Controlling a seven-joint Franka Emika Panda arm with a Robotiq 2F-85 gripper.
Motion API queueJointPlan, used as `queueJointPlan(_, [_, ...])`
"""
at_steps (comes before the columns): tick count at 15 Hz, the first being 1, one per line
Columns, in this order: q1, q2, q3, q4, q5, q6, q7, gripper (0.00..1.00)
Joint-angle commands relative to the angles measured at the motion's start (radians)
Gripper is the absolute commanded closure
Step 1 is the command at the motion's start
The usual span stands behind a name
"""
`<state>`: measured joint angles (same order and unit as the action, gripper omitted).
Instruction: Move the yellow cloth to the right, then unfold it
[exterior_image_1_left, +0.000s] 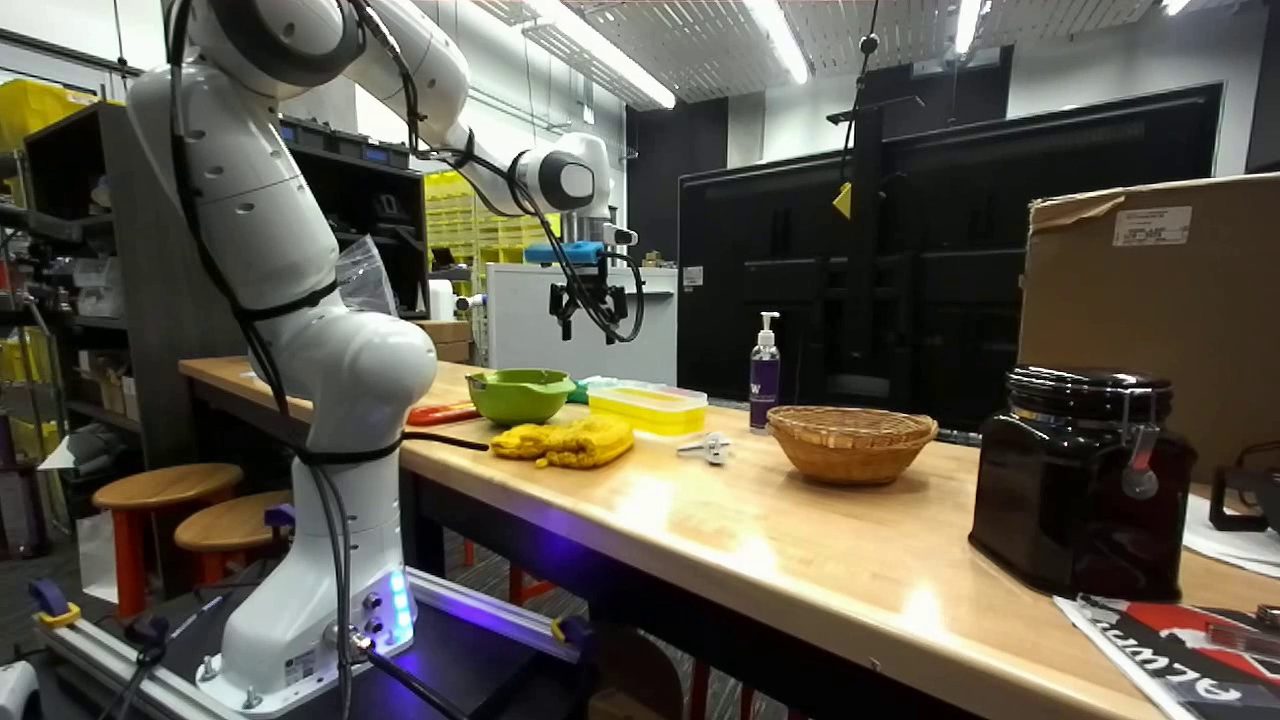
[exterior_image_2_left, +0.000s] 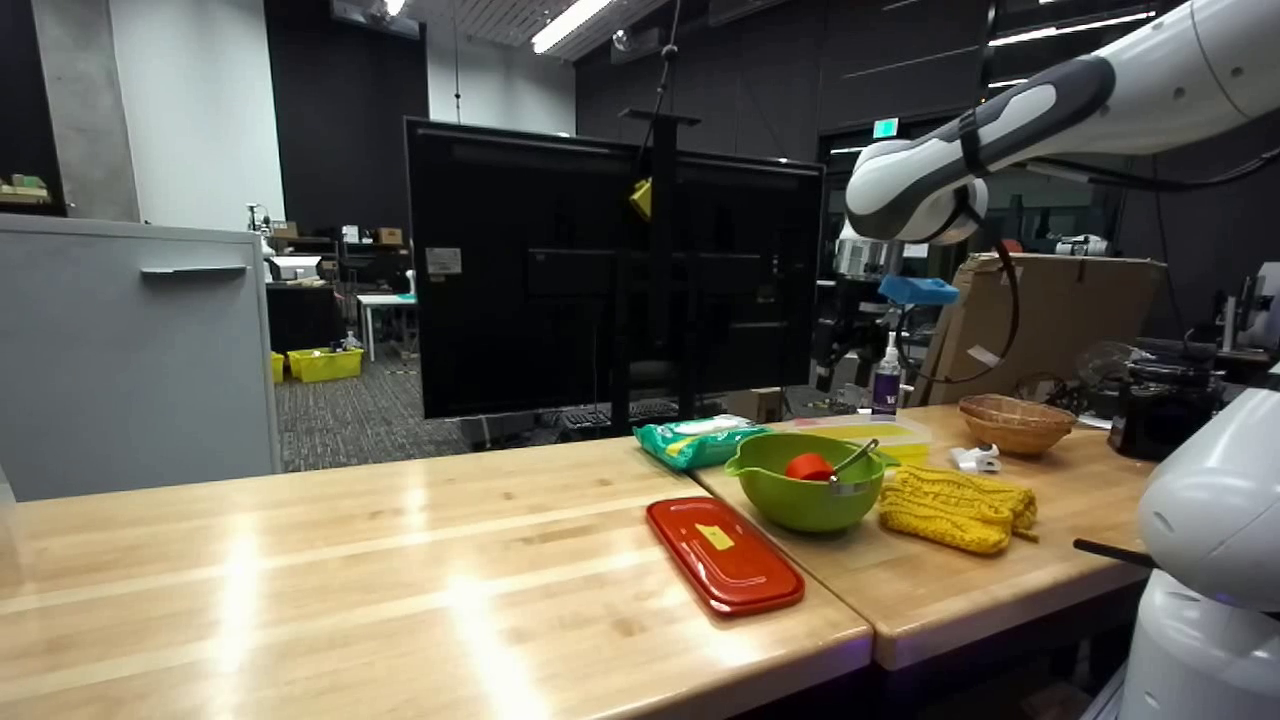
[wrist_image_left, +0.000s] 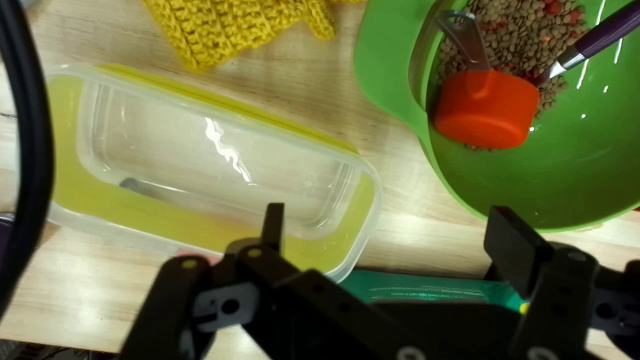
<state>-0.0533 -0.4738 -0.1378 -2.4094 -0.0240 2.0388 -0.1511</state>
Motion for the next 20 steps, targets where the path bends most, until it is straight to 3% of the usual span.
queueJointPlan(1, [-0.007,0.001,0.006,0.002,0.004,-0.003,-0.003,0.00])
queueJointPlan(12, [-0.016,-0.012,0.002,-0.006,-0.016,-0.010,-0.017,0.00])
queueJointPlan(20, [-0.117,-0.184,-0.049,-0.189,-0.130,-0.037,-0.047,0.00])
